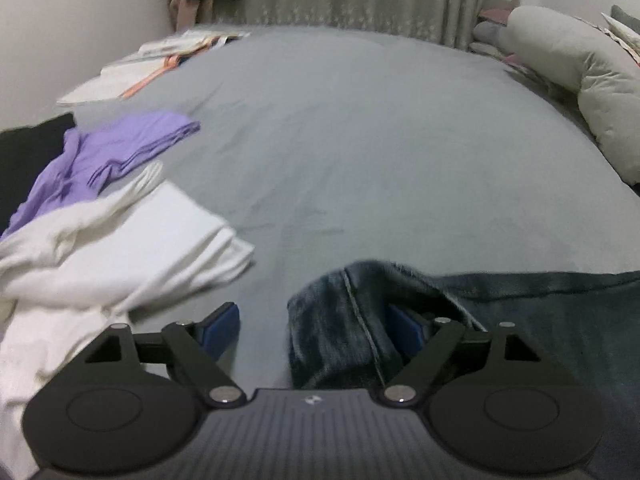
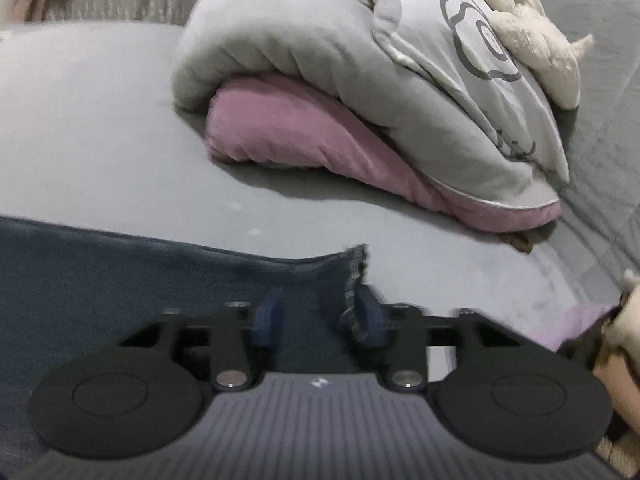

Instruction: Fold clothes

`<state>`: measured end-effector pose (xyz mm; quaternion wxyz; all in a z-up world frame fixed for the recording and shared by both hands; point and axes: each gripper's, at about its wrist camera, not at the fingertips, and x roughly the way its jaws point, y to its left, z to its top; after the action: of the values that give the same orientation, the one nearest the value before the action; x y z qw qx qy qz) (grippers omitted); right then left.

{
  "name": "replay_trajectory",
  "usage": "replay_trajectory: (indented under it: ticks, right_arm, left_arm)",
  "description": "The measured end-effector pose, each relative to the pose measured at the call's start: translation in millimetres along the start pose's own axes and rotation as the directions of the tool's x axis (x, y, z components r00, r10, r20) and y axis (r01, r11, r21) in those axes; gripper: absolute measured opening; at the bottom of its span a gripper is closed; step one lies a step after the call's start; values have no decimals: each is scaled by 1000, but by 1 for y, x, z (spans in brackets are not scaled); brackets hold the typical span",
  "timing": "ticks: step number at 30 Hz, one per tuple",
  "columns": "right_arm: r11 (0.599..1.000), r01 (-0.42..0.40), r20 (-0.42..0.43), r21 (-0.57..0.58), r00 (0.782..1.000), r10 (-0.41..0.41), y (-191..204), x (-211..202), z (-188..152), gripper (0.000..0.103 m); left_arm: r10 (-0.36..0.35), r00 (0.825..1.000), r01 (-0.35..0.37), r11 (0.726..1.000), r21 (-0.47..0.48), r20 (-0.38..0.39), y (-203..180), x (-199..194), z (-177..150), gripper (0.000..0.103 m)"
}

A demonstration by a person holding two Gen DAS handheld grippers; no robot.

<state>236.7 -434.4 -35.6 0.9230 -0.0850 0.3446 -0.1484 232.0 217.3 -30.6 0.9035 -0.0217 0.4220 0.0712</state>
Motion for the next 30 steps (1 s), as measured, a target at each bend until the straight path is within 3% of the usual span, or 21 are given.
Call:
replay_trajectory:
  ticks: [4,7,11,15,18,21,26,29,30]
  right_arm:
    - [998,-52,-44,-25,998,51,11,-50,-1,67]
    - [994,-93,-38,-55,995,91,19,-93,-7,67]
    - [985,-157,-42,-77,987,154,32,-154,-24,67]
    - [965,-242,-69,-104,969,236,51,-210,-50,67]
    - [945,-309,-116,-111,948,297,71,-246,-74,67]
    - [924,-373,-181,-84,918,354,87,-271,-98,67]
    - [904,-427,-262,21,870,417,89,-285,-127,67]
    - [894,-441,-274,82,852,445,86,-289,-137,67]
    - [881,-459,-281,119,835,473,85,-289,-141,67]
  left_arm:
    - [-2,999,1,1000,-23,-46,-1,-29,-8,81]
    - [25,998,-24,1000,11,-50,-5,-61,-18,84]
    - [53,990,-48,998,37,-129,-7,-94,-37,84]
    - [15,979,-19,1000,-18,-204,6,-117,-64,84]
    - [-48,961,18,993,-113,-271,22,-122,-83,84]
    - [-77,963,37,987,-159,-258,30,-136,-98,84]
    - [-154,960,129,985,-117,-233,16,-164,-115,84]
    - [-156,963,148,987,-56,-219,-1,-176,-123,84]
    - [-170,961,164,985,-46,-216,-5,-177,-126,84]
